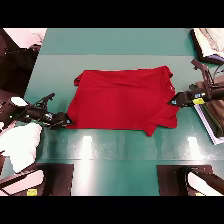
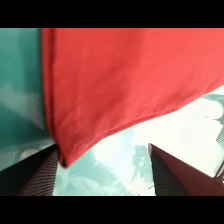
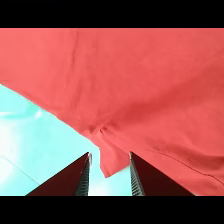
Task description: Fold the shirts.
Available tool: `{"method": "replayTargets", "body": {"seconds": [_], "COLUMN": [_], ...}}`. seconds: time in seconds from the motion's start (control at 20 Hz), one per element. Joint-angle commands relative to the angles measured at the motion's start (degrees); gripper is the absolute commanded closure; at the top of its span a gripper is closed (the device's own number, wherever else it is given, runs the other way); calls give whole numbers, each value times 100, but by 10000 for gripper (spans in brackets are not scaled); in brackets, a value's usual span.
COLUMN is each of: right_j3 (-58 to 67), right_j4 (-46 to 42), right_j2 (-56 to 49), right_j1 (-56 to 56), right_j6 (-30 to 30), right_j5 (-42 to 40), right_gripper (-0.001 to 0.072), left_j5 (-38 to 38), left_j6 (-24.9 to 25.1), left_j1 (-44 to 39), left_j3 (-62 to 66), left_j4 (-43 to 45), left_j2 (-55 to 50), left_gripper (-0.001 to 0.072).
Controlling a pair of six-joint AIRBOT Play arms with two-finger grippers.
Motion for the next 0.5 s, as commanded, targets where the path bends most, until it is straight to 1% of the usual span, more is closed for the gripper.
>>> {"method": "replayTargets", "body": {"seconds": [0.0, 0.05, 0.1, 0.15, 0.2, 0.35, 0.45], "right_j3": [-57, -57, -59, -59, -61, -210, -752], "right_j4": [0, -15, -59, -101, -162, -188, -192], "right_j2": [262, 310, 354, 393, 420, 479, 651], "right_j1": [-2, -2, -2, -20, -101, -737, -1403], "right_j6": [0, 0, 2, 4, 31, 118, 162], "right_j5": [-122, -111, -76, -15, 79, 339, 262], "right_gripper": [428, 428, 429, 429, 428, 428, 428], "left_j5": [577, 763, 896, 970, 984, 839, 793], "left_j6": [9, -92, -188, -229, -225, -227, -225], "left_j1": [-249, -315, -317, -317, -317, -317, -317], "left_j3": [-136, -136, -136, -133, -109, 127, 280], "left_j4": [-57, -70, -151, -256, -278, -269, -271], "left_j2": [-11, -9, -11, -9, -4, 35, 181], "left_gripper": [65, 222, 408, 564, 684, 681, 682]}}
